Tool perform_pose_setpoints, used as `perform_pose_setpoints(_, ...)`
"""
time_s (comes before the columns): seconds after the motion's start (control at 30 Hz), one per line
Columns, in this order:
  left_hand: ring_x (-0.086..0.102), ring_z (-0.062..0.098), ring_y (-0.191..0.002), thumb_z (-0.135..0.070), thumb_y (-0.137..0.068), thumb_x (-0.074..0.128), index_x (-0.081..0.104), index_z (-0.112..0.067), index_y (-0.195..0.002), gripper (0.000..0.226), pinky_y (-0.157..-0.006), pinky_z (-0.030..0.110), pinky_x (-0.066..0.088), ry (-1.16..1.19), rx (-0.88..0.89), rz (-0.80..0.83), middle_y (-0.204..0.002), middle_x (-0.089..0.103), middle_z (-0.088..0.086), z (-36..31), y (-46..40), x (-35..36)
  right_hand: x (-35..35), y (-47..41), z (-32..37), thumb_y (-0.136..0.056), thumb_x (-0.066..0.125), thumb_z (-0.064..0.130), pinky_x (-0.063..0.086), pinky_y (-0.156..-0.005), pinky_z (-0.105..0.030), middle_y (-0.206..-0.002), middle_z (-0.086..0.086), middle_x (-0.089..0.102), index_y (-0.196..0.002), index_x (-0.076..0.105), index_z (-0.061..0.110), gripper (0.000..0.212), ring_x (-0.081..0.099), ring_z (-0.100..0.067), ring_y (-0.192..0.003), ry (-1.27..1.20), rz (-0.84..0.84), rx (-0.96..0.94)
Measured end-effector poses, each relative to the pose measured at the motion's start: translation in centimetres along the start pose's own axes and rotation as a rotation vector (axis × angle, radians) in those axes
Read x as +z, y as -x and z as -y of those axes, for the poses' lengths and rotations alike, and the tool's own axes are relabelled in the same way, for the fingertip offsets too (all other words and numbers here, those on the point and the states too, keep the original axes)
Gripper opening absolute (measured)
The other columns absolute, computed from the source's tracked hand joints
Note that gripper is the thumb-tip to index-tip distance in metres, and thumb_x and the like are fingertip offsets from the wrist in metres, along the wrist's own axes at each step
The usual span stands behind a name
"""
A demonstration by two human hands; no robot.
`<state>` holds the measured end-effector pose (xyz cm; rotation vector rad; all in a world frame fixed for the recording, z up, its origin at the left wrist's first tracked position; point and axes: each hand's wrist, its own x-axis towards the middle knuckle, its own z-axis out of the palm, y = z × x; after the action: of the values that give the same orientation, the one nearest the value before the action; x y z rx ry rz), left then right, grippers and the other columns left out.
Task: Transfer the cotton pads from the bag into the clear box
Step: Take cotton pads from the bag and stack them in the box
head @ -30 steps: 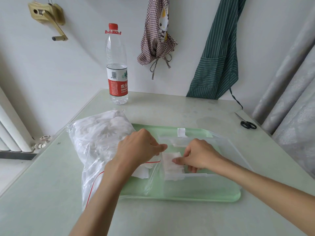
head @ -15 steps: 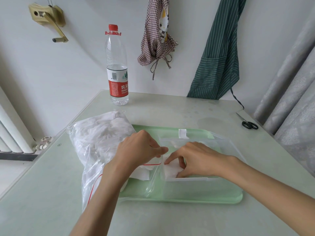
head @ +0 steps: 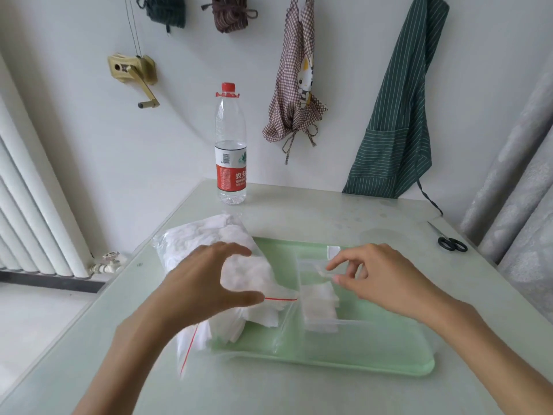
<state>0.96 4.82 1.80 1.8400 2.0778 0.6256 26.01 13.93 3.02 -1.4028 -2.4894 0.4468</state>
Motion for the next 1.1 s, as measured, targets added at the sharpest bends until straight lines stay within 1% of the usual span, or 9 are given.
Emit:
perform_pose_setpoints(0.1,0.041,0.003,-0.110,-0.064,-0.068,0.067,0.045,-0.045,-0.115,0.056,-0.088,0.026,0.041,-0.109,-0.102,-0.034,-0.114,0.044,-0.026,2.7,2.4,0.0,0.5,2.5,3.7,-0.083,0.065,0.034,0.045,-0.064,-0.022,-0.068,0.016,0.063,-0.084,0.067,0.041,0.008,0.057,-0.003,-0.063,-0.061,-0.222,-0.031)
perform_pose_setpoints(0.27,0.056,0.005,-0.105,-0.060,-0.083,0.055,0.052,-0.044,-0.107,0.030,-0.078,0.026,0.043,-0.056,-0.196,-0.164,-0.111,0.053,-0.024,4.7,4.1,1.7,3.9,3.9,8.8,-0.089,0.056,0.034,0.042,-0.075,-0.021,-0.089,0.016,0.068,-0.100,0.068,0.039,0.017,0.058,-0.005,-0.086,0.010,-0.177,-0.153)
perform_pose_setpoints(0.4,0.065,0.007,-0.100,-0.042,-0.091,0.055,0.063,-0.040,-0.101,0.014,-0.077,0.026,0.040,0.177,-0.236,-0.242,-0.107,0.067,-0.019,5.5,3.4,2.3,7.5,3.4,10.2,-0.090,0.050,0.028,0.043,-0.078,-0.027,-0.099,0.010,0.068,-0.099,0.068,0.032,0.021,0.056,-0.015,-0.098,0.071,-0.139,-0.223)
perform_pose_setpoints(0.5,0.070,0.016,-0.089,-0.041,-0.084,0.059,0.069,-0.033,-0.090,0.014,-0.088,0.040,0.051,0.583,-0.267,-0.256,-0.096,0.073,-0.006,6.4,2.6,2.8,9.3,2.9,10.7,-0.090,0.048,0.026,0.041,-0.071,-0.029,-0.093,0.004,0.068,-0.091,0.068,0.023,0.021,0.055,-0.020,-0.090,0.109,-0.146,-0.201)
perform_pose_setpoints(0.6,0.070,0.025,-0.089,-0.030,-0.089,0.060,0.071,-0.021,-0.094,0.015,-0.081,0.037,0.054,0.832,-0.283,-0.251,-0.095,0.074,0.004,5.9,2.6,3.1,10.4,2.4,11.0,-0.092,0.044,0.024,0.034,-0.057,-0.032,-0.079,-0.002,0.059,-0.074,0.055,0.012,0.024,0.047,-0.030,-0.078,0.159,-0.131,-0.093)
perform_pose_setpoints(0.73,0.069,0.020,-0.090,-0.046,-0.076,0.058,0.072,-0.024,-0.098,0.034,-0.086,0.042,0.055,0.789,-0.270,-0.243,-0.092,0.073,-0.001,6.0,2.9,3.1,11.1,1.9,12.1,-0.094,0.043,0.025,0.032,-0.061,-0.030,-0.082,-0.009,0.060,-0.071,0.053,0.018,0.026,0.053,-0.038,-0.084,0.115,-0.134,0.006)
perform_pose_setpoints(0.93,0.064,0.006,-0.097,-0.040,-0.089,0.057,0.067,-0.031,-0.111,0.025,-0.090,0.031,0.046,0.414,-0.246,-0.218,-0.107,0.067,-0.016,6.5,4.3,2.2,11.3,1.5,13.2,-0.094,0.042,0.048,0.034,-0.061,-0.031,-0.057,-0.002,0.042,-0.047,0.033,0.015,0.058,0.043,-0.031,-0.069,-0.164,-0.081,0.124)
perform_pose_setpoints(1.0,0.066,0.006,-0.093,-0.046,-0.081,0.064,0.066,-0.033,-0.107,0.029,-0.092,0.036,0.049,0.483,-0.249,-0.223,-0.104,0.067,-0.017,6.7,4.5,1.8,11.8,1.5,13.7,-0.089,0.043,0.059,0.036,-0.059,-0.031,-0.050,0.001,0.037,-0.047,0.036,0.013,0.063,0.043,-0.028,-0.064,-0.242,-0.057,0.140)
perform_pose_setpoints(1.1,0.067,0.005,-0.091,-0.054,-0.067,0.060,0.064,-0.038,-0.099,0.036,-0.092,0.042,0.051,0.578,-0.235,-0.196,-0.102,0.065,-0.023,6.8,4.5,1.6,12.7,0.9,14.2,-0.084,0.053,0.058,0.038,-0.061,-0.029,-0.065,0.003,0.053,-0.062,0.054,0.018,0.045,0.053,-0.026,-0.071,-0.209,-0.014,0.129)
